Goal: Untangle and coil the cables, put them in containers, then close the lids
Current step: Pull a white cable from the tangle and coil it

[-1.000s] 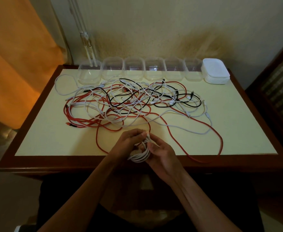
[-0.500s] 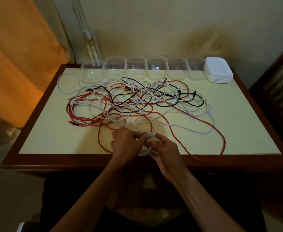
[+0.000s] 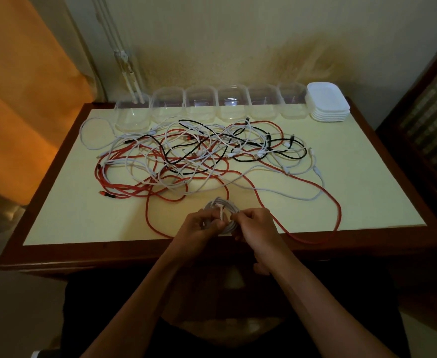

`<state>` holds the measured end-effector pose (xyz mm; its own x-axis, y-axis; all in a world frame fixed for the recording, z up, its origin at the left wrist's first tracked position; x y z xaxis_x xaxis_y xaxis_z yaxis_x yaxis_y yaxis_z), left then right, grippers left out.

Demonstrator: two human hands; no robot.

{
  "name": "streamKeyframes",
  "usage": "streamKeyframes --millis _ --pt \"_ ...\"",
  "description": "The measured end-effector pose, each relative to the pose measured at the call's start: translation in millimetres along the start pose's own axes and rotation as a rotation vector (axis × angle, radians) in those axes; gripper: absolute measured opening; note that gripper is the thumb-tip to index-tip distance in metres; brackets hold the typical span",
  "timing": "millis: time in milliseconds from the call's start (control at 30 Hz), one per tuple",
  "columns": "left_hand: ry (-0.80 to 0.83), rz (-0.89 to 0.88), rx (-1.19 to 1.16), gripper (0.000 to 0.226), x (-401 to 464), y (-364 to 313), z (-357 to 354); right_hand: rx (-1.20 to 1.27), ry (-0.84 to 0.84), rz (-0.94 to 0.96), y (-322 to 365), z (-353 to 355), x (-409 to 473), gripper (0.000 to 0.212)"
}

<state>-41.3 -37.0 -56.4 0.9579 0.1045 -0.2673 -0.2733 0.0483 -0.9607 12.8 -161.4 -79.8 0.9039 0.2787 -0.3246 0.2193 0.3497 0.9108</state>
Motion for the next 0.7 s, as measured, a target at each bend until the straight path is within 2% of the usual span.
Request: streamKeyframes --millis 100,200,300,367,433,467,567,633,700 --pt "0.092 0.068 -0.018 0.019 -3.9 4.4 -8.7 0.025 0.003 -0.067 -12.6 2.8 -0.9 0.024" --pt "0.004 0.028 -0.004 0.020 -6.6 2.3 -2.9 0.121 -0.002 -0.109 -17.3 1.8 -1.2 0.022" --pt "-0.363 -0.066 0.030 0.020 -15.0 2.5 17.3 0.212 -0.019 -0.138 -16.8 -5.2 0.3 0.020" --pt "-0.626 -0.237 0.263 0.039 -31.0 -14.0 23.1 0.192 -0.065 -0.133 -17.6 -6.7 3.0 0.020" --pt "-0.762 -0.387 0.446 0.034 -42.2 -28.9 20.0 0.140 -0.119 -0.128 -21.1 -5.3 4.8 0.018" --pt "-0.792 -0.387 0.427 0.029 -43.2 -30.6 24.7 0.119 -0.145 -0.124 -22.6 -2.9 5.2 0.018" --pt "-0.797 -0.166 0.135 0.033 -35.4 -20.6 49.6 0.183 -0.225 -0.141 -29.8 10.1 3.7 0.022" --pt "-0.717 0.071 -0.096 0.027 -25.0 1.8 57.5 0.246 -0.258 -0.125 -30.1 17.3 3.4 0.024" --pt "-0.600 0.251 -0.469 0.029 -18.3 24.8 50.4 0.273 -0.280 -0.089 -27.8 20.5 2.7 0.025"
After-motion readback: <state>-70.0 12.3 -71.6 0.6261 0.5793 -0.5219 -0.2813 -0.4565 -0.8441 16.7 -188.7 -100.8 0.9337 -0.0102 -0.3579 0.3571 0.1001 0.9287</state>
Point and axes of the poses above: each hand's wrist, its own x-axis towards the middle knuckle, its own z-axis out of the back of the hand, y = z × x, the point moved 10 cm from there along x, towards the middle knuckle, and after that the axes turned 6 degrees about z, right-handed, at the moved point
